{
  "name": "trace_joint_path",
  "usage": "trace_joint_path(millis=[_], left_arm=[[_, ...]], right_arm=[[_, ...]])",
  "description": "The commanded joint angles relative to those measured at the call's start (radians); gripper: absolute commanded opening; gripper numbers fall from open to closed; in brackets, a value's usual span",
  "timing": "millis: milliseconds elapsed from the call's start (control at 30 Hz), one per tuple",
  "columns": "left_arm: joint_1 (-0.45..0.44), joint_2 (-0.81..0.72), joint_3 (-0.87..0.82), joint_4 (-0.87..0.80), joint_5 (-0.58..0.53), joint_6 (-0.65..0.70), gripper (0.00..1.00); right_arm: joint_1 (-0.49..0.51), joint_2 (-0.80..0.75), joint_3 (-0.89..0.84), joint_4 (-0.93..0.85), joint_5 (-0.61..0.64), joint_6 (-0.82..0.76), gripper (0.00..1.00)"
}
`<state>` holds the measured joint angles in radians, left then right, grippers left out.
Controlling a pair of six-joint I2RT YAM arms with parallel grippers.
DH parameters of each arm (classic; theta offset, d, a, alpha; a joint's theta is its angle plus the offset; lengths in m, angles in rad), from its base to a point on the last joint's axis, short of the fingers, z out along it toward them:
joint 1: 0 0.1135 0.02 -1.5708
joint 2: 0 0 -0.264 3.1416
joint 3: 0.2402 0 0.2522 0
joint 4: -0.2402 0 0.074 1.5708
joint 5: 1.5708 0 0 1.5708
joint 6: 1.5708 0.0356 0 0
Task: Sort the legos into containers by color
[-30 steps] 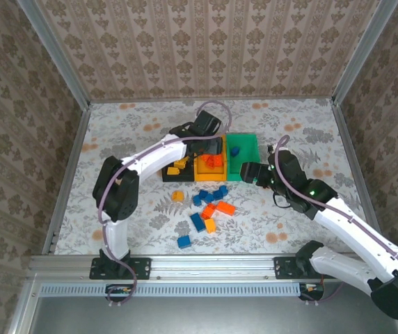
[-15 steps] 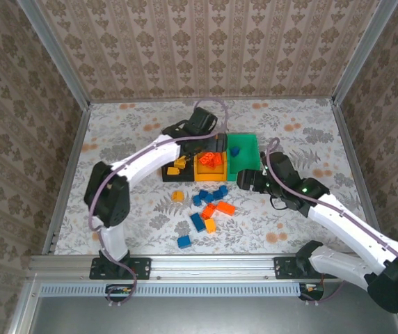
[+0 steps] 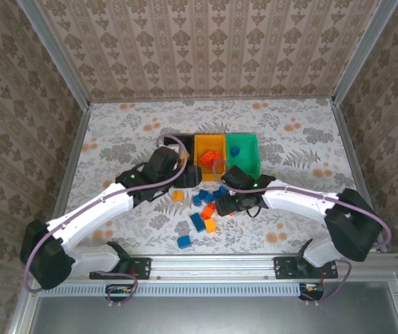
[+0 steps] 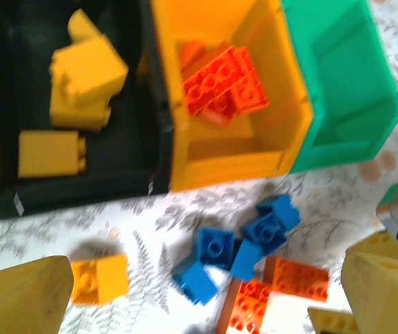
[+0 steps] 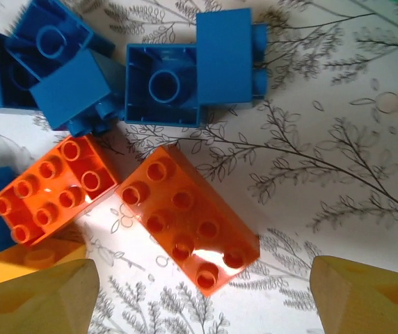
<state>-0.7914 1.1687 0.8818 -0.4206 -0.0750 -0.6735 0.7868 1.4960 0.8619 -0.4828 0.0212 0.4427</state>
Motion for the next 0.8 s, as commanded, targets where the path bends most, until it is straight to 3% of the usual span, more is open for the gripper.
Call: trace_joint_path(millis=[0,300,600,767], left_arm=[[0.005,-0.086,-0.064,-0.036,-0.03,-0.073,1.0],[0.053,-0.195,-0.163,-0.082,-0.027,-0.116,1.0],[0.067,-0.218,-0.175,-0.099,-0.034,-0.107,1.0],[0.068,-0.221,-0.184,-0.099,-0.035,-0.108,1.0]], right_arm=[[0.024,0.059,0.056,-0.048,0.09,-0.061,0.81],[0.048,0.173,0.098,-0.086,0.154,-0.095,0.75],[0.047,0.165,0.047,-0.082,0.125,-0.045,0.44],[0.045,0.049,-0.021,-0.091,0.133,0.007,0.37]])
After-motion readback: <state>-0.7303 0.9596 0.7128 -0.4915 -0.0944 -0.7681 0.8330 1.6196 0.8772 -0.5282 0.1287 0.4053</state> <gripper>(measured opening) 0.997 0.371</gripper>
